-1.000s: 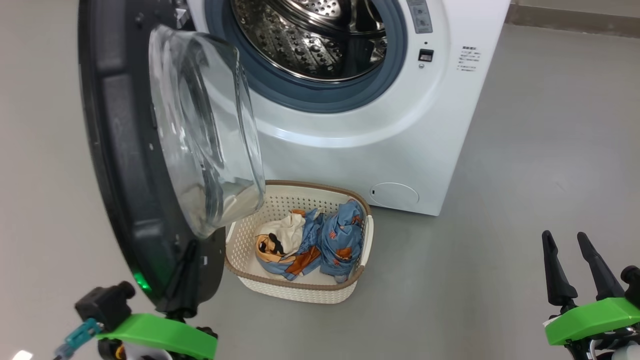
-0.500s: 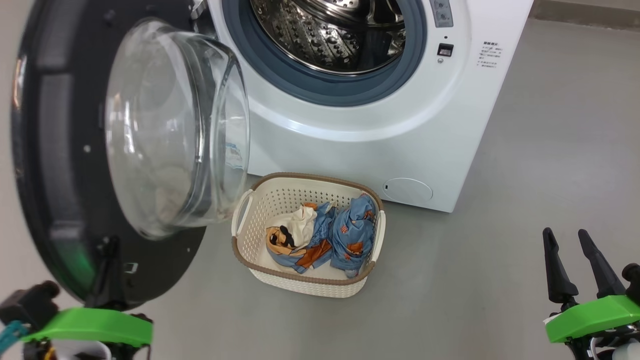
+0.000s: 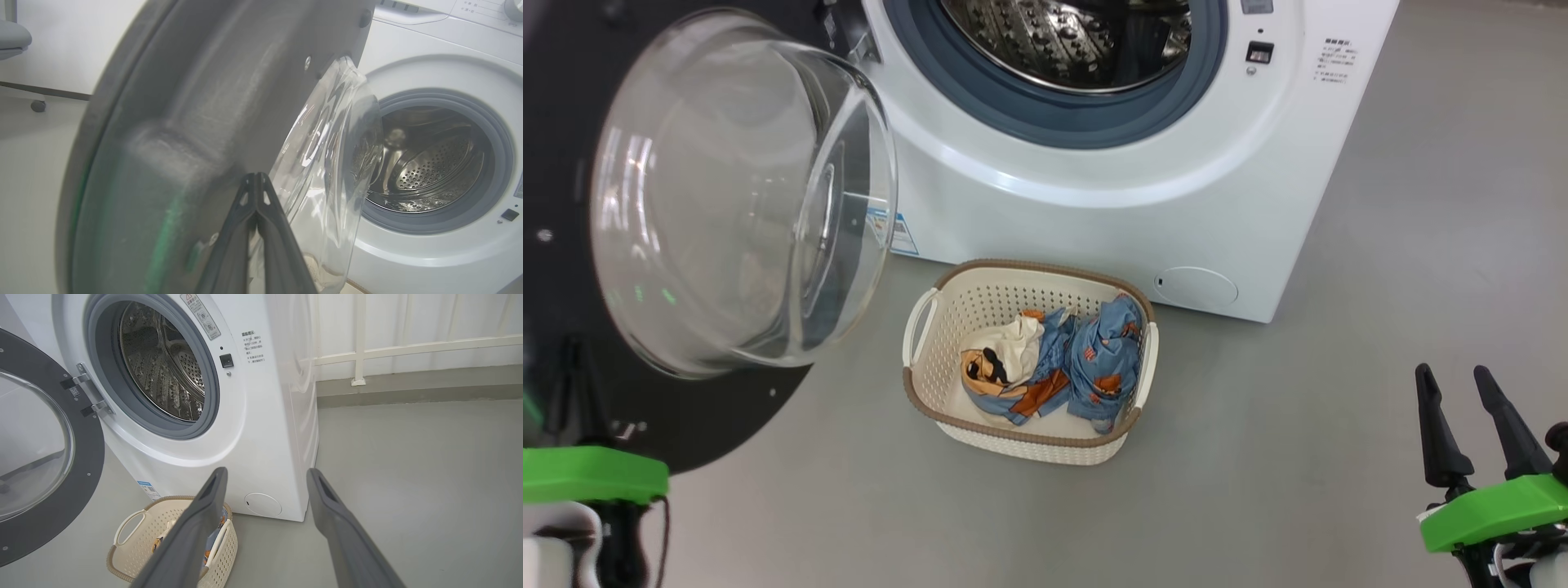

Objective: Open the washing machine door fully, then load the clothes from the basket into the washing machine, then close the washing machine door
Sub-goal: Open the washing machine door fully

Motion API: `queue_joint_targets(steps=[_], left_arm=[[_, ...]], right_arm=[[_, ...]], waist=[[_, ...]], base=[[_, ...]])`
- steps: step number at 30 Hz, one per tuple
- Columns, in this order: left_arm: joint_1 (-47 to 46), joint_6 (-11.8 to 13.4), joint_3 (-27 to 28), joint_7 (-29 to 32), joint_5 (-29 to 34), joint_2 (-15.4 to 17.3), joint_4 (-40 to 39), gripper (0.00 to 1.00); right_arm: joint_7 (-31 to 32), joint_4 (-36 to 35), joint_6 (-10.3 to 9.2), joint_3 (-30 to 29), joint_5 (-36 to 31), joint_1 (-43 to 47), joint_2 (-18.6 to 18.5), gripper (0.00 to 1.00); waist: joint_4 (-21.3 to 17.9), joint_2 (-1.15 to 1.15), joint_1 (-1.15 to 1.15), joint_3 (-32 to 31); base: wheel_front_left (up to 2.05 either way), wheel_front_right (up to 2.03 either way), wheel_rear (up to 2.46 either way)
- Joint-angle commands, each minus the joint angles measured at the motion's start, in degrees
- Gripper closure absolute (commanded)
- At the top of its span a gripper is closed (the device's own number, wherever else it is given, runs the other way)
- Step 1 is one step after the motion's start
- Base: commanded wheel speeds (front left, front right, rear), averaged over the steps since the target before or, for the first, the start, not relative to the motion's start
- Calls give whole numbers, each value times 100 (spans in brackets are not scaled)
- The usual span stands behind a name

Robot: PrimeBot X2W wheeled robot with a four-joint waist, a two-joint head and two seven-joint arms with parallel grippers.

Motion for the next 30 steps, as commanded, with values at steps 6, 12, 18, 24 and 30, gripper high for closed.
queue_joint_targets(steps=[6,12,18,24,30], left_arm=[[-659,-162,924,-78,485,365,455,100],[-1092,-321,1492,-78,873,481,958,100],[-1534,-497,1825,-78,1313,659,1432,100],[-1949,-604,2113,-78,1628,899,1882,100],[-2299,-667,2374,-79,1800,1111,2227,100]], right_arm=[[-76,-181,12,194,-47,-304,-167,0],[-76,-180,12,302,-83,-462,-242,0],[-76,-205,12,350,-130,-596,-311,0],[-76,-210,12,437,-171,-753,-355,0],[-76,-248,12,532,-215,-984,-422,0]], waist=[[-7,0,0,245],[-30,0,0,519],[-39,0,0,771],[-80,0,0,1020],[-126,0,0,1348]], base=[[0,0,0],[0,0,0],[0,0,0],[0,0,0],[0,0,0]])
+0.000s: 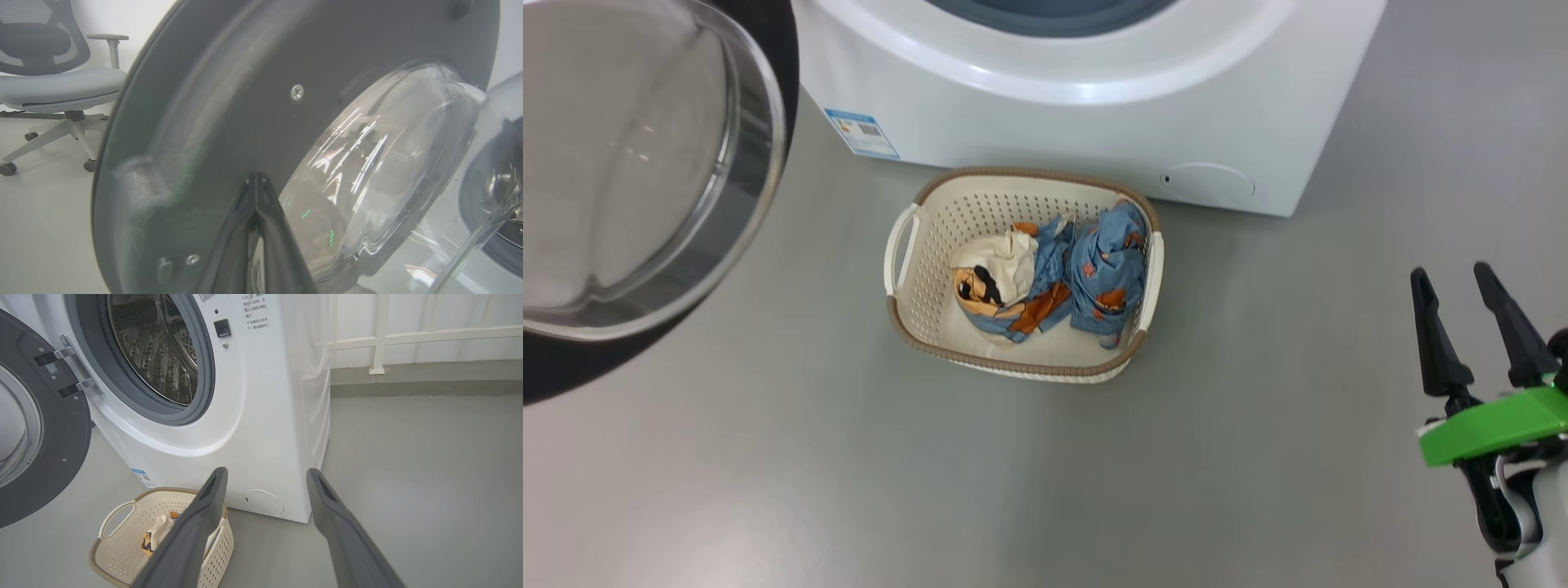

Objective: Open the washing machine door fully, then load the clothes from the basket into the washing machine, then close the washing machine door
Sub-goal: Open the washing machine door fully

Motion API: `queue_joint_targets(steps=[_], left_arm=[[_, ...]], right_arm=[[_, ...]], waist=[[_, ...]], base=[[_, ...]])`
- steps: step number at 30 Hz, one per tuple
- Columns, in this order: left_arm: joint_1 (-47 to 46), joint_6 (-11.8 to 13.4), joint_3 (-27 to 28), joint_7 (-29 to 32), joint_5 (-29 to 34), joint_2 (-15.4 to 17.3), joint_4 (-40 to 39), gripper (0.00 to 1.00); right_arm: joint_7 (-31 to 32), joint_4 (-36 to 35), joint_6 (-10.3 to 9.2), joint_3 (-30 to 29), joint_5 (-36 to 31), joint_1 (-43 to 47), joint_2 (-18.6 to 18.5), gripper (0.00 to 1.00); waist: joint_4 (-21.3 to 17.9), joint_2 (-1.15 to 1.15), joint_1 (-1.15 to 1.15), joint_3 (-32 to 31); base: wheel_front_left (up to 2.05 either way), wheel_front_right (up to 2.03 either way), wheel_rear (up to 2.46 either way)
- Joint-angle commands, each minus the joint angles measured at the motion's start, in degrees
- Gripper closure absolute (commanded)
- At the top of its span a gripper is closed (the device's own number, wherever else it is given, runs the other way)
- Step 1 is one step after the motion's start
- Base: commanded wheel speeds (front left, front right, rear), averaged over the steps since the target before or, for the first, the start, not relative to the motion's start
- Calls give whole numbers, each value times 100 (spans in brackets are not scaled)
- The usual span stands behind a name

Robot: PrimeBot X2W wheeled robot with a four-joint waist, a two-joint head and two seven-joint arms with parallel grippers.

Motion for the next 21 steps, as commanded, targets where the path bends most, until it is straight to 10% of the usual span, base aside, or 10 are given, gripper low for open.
queue_joint_targets(steps=[1,21], left_arm=[[-230,-21,247,-31,68,540,-20,100],[-492,-55,350,-31,-114,829,458,100]], right_arm=[[-76,-169,12,176,-77,-152,-74,0],[-76,-113,12,406,-115,-410,-61,0]], waist=[[-55,0,0,219],[-174,0,0,342]], base=[[0,0,0],[0,0,0]])
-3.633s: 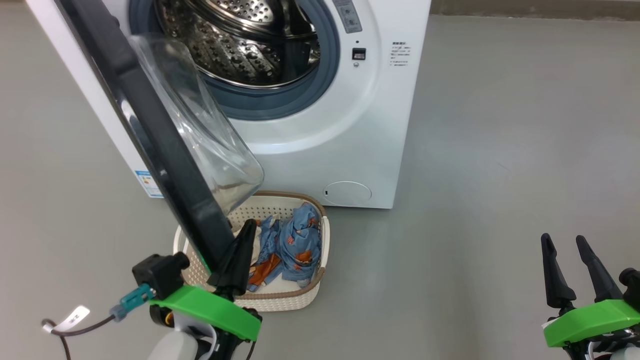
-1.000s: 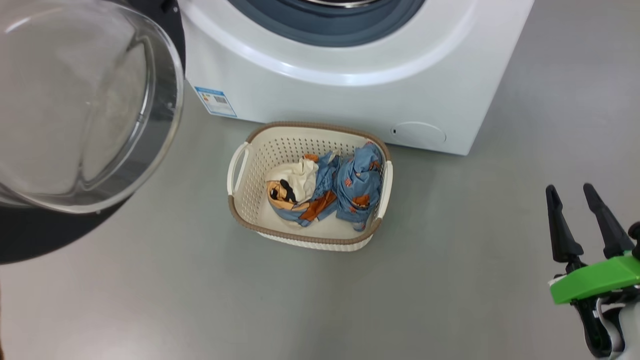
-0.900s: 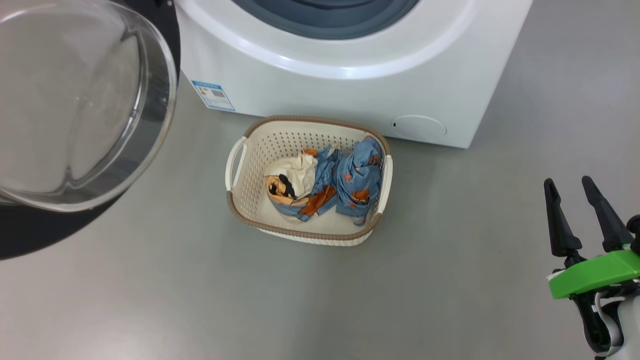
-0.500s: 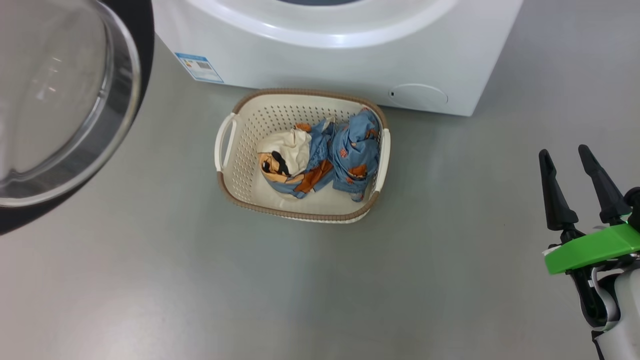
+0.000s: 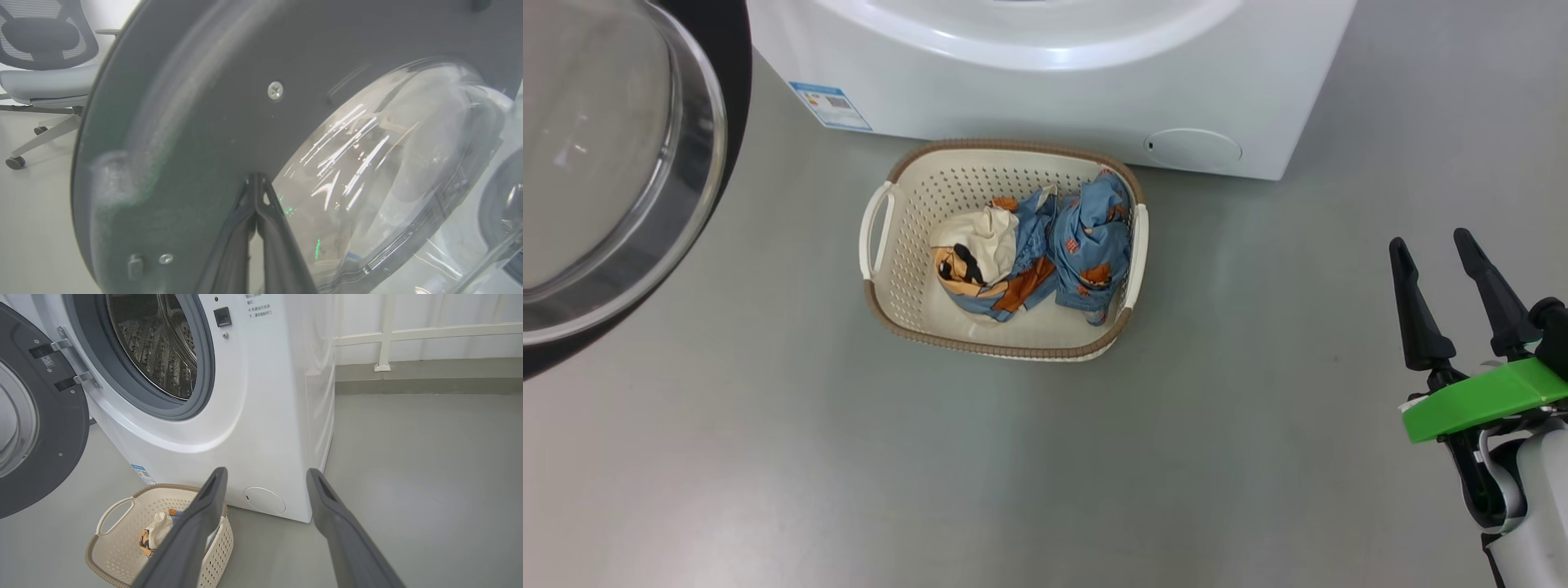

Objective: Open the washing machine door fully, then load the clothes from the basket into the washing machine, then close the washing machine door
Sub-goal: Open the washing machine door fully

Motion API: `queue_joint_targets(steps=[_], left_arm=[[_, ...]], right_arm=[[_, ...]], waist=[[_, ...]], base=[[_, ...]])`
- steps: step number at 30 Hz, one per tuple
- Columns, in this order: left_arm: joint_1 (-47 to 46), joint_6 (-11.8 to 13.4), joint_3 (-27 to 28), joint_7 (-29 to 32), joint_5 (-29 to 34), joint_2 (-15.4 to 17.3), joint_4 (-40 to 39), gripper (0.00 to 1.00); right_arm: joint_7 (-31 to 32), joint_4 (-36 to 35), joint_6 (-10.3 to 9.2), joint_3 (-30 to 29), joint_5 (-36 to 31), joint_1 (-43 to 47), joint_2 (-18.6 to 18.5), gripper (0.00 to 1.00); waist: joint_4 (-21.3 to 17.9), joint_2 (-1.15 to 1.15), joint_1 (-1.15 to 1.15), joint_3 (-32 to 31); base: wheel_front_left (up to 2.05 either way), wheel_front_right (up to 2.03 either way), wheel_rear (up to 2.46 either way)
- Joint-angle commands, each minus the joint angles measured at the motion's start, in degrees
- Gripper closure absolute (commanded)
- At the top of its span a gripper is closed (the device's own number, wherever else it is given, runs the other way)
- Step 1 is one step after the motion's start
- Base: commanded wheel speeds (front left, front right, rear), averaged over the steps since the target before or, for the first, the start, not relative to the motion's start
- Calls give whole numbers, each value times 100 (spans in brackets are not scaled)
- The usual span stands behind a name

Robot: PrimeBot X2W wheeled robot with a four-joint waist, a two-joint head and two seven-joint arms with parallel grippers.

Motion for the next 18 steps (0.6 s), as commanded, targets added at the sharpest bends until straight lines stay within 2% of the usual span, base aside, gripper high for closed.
queue_joint_targets(steps=[1,17,18], left_arm=[[115,-7,13,-30,-68,393,-202,100],[1535,-7,-726,-30,-782,-71,-1381,100],[1640,-7,-774,-30,-821,-96,-1456,93]], right_arm=[[-74,-114,12,137,-18,15,-7,0],[-74,-48,12,231,118,292,146,0],[-74,-43,12,235,127,315,156,0]], waist=[[9,0,0,-88],[115,0,0,-793],[112,0,0,-844]], base=[[0,0,0],[0,0,0],[0,0,0]])
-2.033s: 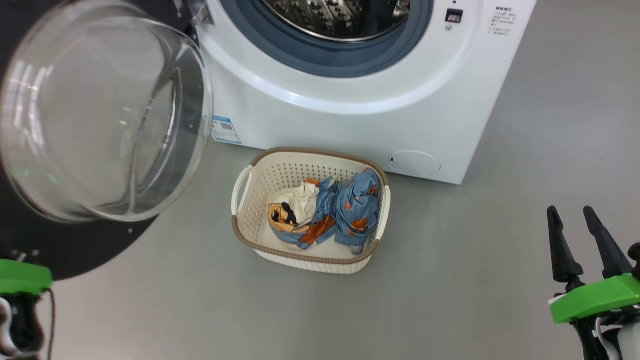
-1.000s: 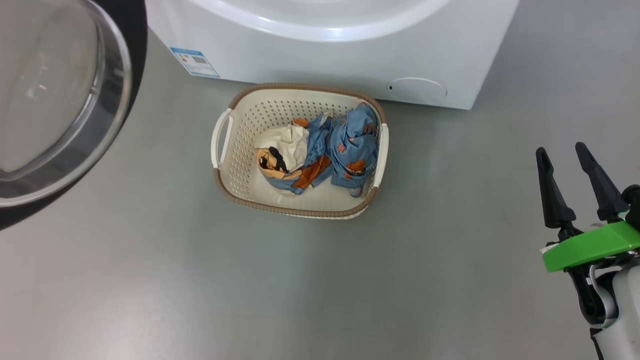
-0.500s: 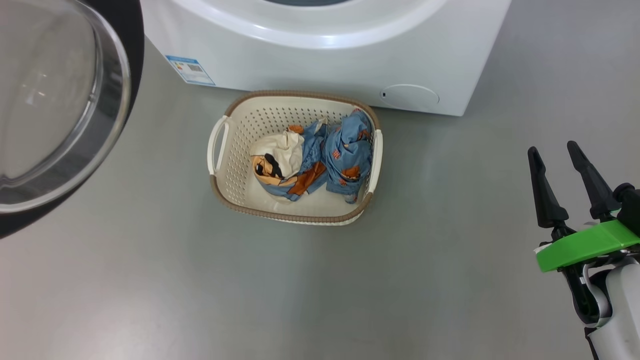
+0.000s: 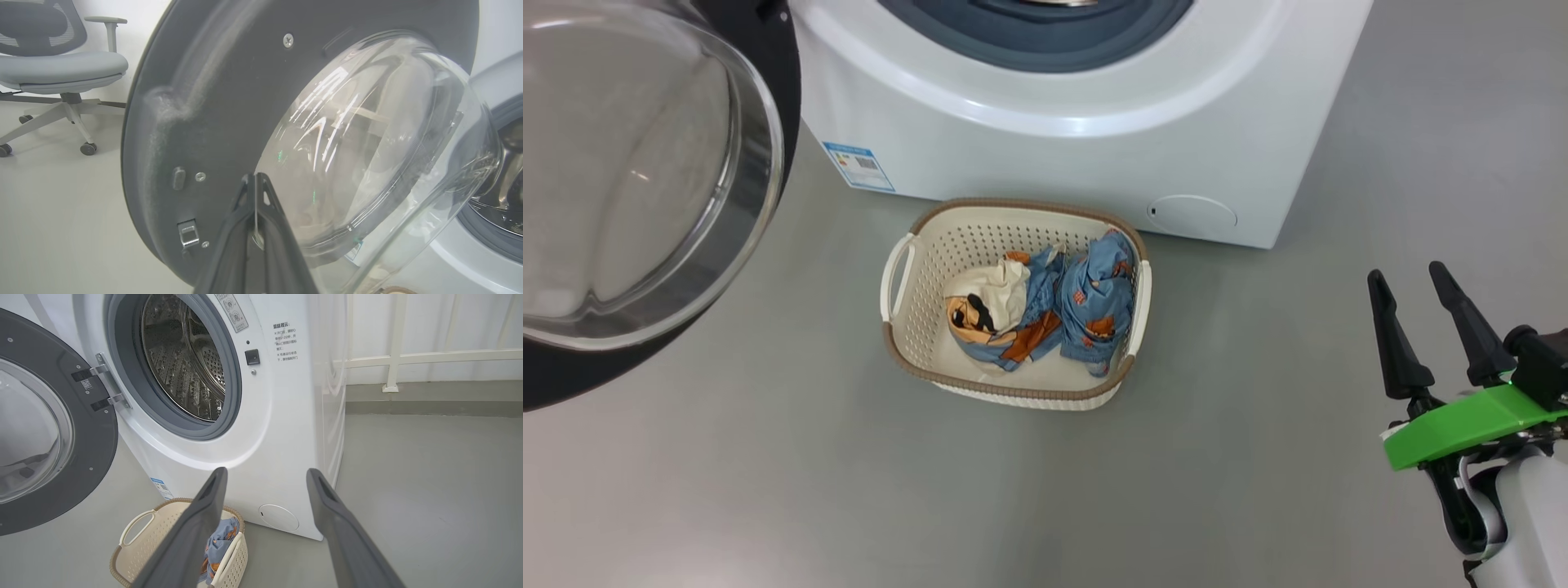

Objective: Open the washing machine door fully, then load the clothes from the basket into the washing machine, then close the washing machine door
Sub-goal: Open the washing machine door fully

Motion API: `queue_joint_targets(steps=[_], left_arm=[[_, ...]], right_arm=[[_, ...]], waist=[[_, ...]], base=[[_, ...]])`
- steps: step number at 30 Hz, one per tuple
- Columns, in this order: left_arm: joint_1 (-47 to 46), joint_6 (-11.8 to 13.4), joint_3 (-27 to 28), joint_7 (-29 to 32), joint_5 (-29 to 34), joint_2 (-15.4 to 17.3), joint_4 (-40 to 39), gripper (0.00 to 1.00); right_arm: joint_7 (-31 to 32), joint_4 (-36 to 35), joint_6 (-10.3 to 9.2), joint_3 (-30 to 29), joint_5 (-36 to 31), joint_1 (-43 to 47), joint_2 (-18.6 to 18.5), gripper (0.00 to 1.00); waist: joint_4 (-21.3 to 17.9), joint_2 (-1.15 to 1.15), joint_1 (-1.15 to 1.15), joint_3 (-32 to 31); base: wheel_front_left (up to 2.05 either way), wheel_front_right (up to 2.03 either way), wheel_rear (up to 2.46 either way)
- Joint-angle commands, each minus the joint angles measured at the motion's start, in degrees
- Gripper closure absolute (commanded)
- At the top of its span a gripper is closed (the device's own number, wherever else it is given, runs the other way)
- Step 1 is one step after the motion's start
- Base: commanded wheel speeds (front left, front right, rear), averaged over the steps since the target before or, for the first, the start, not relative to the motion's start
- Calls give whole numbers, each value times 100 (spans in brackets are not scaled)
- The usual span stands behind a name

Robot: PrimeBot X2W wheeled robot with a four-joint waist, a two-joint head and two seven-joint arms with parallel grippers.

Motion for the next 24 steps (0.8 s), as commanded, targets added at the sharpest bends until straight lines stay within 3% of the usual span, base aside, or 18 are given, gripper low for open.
queue_joint_targets(steps=[1,12,16,17,19,24], left_arm=[[193,-8,96,-29,-86,290,-239,88],[1356,-9,-280,-29,-211,-74,-1169,70],[1639,-9,-529,-29,-192,-172,-1496,53],[1691,-9,-579,-29,-177,-200,-1559,40],[1785,-9,-772,-29,-169,-235,-1718,0],[1966,-9,-1143,-29,-205,-257,-1966,0]], right_arm=[[-74,-122,12,145,52,112,16,0],[-74,-138,12,131,166,418,91,0],[-74,-160,12,149,197,515,113,0],[-74,-167,12,146,198,529,119,0],[-74,-180,12,133,196,540,134,0],[-74,-213,12,85,204,564,155,0]], waist=[[12,0,0,-174],[-127,0,0,-654],[-244,0,0,-768],[-290,0,0,-782],[-398,0,0,-806],[-715,0,0,-837]], base=[[0,0,0],[0,0,0],[0,0,0],[0,0,0],[0,0,0],[0,0,0]])
